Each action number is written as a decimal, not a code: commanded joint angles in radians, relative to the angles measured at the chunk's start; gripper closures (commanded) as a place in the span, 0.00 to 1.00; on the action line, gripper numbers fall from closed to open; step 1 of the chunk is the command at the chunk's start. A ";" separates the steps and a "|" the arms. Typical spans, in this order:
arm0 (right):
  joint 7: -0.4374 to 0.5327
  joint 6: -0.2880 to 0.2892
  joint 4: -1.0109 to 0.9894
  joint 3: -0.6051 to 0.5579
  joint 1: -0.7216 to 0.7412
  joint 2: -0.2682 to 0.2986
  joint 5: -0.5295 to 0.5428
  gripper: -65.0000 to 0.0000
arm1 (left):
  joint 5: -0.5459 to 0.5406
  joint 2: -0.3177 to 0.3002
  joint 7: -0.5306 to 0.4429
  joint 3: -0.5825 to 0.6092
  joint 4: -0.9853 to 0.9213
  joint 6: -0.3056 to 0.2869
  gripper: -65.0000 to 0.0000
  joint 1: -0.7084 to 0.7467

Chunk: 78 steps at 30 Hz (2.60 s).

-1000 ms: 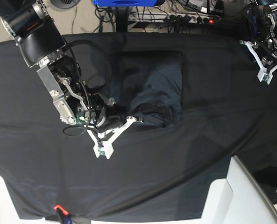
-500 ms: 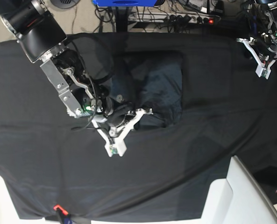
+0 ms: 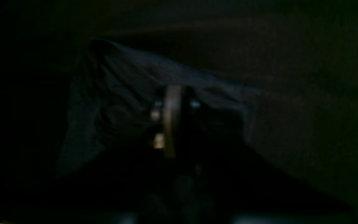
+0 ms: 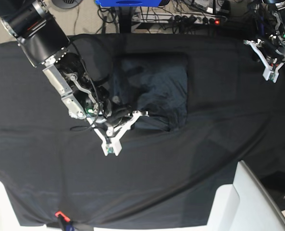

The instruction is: Fold the T-shirt properly

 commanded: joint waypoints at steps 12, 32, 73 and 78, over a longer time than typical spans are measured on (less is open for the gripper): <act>0.180 -0.066 0.199 0.060 -0.064 0.113 0.004 0.29 | -0.012 0.103 -0.005 0.156 0.389 -0.002 1.00 0.035; 0.150 -0.093 0.262 0.454 -0.334 0.142 0.013 1.00 | 0.000 0.219 0.110 0.511 0.261 -0.002 1.00 -0.142; -0.024 -0.047 0.379 0.290 -0.349 0.162 0.006 1.00 | -0.001 0.132 0.026 0.508 0.392 -0.002 1.00 -0.048; -0.140 -0.043 0.423 0.100 -0.311 0.174 0.006 1.00 | 0.000 0.133 0.024 0.522 0.432 -0.002 1.00 0.012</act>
